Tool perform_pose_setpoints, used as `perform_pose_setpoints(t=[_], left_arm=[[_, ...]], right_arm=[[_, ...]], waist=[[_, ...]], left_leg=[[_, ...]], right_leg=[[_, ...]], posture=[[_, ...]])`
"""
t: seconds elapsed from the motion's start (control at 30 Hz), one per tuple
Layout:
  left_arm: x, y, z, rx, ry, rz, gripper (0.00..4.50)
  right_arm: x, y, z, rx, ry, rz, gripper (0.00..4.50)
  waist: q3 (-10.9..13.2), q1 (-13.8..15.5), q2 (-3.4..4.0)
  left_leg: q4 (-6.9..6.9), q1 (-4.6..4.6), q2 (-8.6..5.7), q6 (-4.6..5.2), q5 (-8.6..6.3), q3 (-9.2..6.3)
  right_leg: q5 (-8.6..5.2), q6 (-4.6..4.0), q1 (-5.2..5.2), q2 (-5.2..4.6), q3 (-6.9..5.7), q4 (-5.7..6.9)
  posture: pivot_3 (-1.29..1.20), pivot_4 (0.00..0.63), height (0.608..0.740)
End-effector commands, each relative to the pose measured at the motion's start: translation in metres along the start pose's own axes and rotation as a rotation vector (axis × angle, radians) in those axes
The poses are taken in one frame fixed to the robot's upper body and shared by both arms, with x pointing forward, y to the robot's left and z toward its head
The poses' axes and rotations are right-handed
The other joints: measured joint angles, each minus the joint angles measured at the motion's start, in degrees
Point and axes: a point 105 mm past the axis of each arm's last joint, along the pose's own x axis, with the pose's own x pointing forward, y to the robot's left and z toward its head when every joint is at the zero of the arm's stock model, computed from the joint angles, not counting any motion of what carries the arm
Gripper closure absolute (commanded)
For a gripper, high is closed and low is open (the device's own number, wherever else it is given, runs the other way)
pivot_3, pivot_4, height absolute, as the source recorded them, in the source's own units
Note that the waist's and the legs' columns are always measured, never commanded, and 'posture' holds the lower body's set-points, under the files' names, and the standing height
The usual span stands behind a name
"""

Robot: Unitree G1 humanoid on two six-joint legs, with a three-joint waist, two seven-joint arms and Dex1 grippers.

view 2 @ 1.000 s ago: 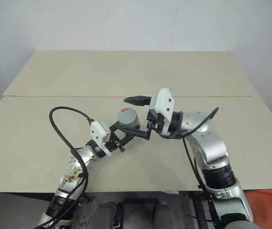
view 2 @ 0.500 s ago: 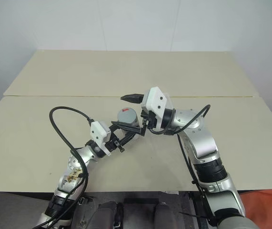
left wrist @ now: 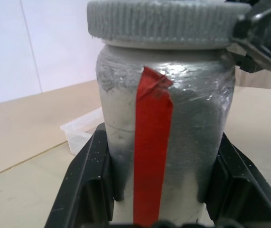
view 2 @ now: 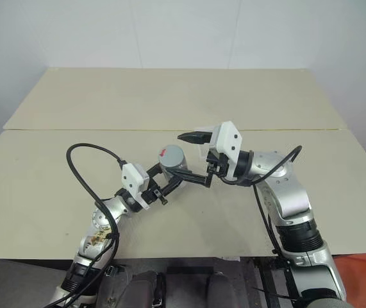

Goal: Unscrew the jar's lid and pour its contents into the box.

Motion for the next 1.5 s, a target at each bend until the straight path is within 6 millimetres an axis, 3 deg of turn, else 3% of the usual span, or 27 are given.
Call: perform_pose_setpoints(t=[0.03, 0.6, 0.73, 0.9, 1.17, 1.5], left_arm=[[0.003, 0.000, 0.012, 0.028, -0.053, -0.013, 2.52], [0.001, -0.002, 0.011, 0.024, -0.045, -0.021, 2.52], [0.001, -0.002, 0.010, 0.025, -0.042, -0.022, 2.52], [0.002, -0.002, 0.010, 0.027, -0.043, -0.023, 2.52], [0.003, -0.003, 0.010, 0.031, -0.044, -0.028, 2.52], [0.002, -0.002, 0.010, 0.034, -0.046, -0.017, 2.52]], right_arm=[[-0.007, -0.005, 0.013, -0.049, -0.029, -0.021, 0.04], [-0.024, -0.011, 0.000, -0.046, 0.033, -0.062, 0.04], [-0.031, 0.001, 0.007, -0.037, 0.013, 0.022, 0.04], [-0.019, 0.009, 0.023, -0.053, -0.050, 0.059, 0.04], [0.007, 0.003, 0.026, -0.046, -0.086, 0.033, 0.04], [0.006, -0.007, 0.015, -0.035, -0.050, -0.002, 0.04]], waist=[[0.0, 0.0, 0.00], [0.0, 0.0, 0.00], [0.0, 0.1, 0.00], [0.0, -0.2, 0.00], [0.0, -0.2, 0.00], [0.0, 0.0, 0.00]], left_leg=[[0.00, 0.00, 0.00, 0.00, 0.00, 0.00], [0.01, 0.00, 0.00, 0.00, 0.00, 0.00], [0.00, 0.00, -0.01, 0.00, 0.00, 0.00], [0.00, 0.01, 0.01, 0.00, 0.00, -0.01], [0.00, 0.01, 0.01, 0.00, 0.00, -0.01], [0.01, 0.01, 0.01, 0.00, 0.00, 0.00]], right_leg=[[0.00, 0.00, 0.00, 0.00, 0.00, 0.00], [0.00, 0.00, 0.01, 0.00, 0.00, 0.00], [0.00, 0.00, 0.01, 0.00, 0.01, -0.01], [0.00, 0.00, 0.00, 0.00, 0.02, 0.01], [0.00, 0.00, 0.01, 0.01, 0.01, -0.01], [0.00, 0.00, 0.01, 0.01, 0.01, 0.01]], posture=[[0.00, 0.150, 0.740], [0.00, 0.150, 0.740], [0.00, 0.150, 0.740], [0.00, 0.150, 0.740], [0.00, 0.150, 0.740], [0.00, 0.150, 0.740]])
